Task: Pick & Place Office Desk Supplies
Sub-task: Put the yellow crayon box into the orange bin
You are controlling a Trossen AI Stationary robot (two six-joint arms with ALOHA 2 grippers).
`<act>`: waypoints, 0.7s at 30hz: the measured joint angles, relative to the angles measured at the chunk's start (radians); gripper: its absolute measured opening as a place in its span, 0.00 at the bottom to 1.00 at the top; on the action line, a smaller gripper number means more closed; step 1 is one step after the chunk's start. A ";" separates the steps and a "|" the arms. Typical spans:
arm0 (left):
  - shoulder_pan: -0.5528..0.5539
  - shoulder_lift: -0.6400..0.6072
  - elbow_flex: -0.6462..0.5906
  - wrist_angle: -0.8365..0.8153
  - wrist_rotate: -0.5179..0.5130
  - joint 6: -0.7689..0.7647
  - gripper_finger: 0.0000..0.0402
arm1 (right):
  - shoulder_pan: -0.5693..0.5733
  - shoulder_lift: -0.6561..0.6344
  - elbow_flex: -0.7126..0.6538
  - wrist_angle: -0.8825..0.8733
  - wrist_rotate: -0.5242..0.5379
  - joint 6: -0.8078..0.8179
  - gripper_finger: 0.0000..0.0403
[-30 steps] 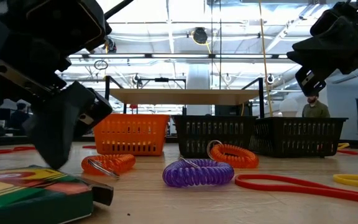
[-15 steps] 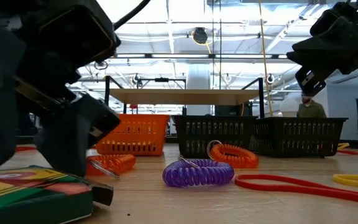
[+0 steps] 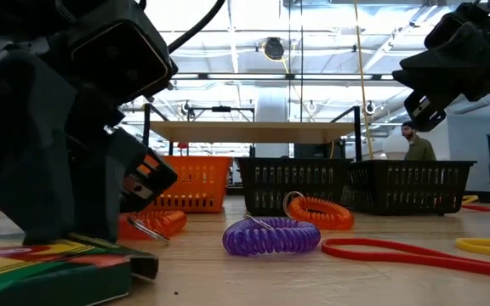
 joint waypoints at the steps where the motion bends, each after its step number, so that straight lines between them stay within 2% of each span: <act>1: 0.000 0.000 0.000 -0.004 0.011 -0.002 0.15 | 0.000 0.000 0.000 0.000 0.000 0.000 0.15; 5: -0.003 -0.001 0.000 -0.001 0.021 0.008 0.02 | 0.000 0.000 0.000 0.000 0.000 0.000 0.15; 14: 0.027 -0.020 -0.003 0.026 0.044 0.013 0.01 | 0.000 0.000 0.000 0.000 0.000 0.000 0.15; 21: 0.055 -0.144 -0.005 -0.012 0.039 0.060 0.01 | 0.000 0.000 0.000 0.000 0.000 0.000 0.15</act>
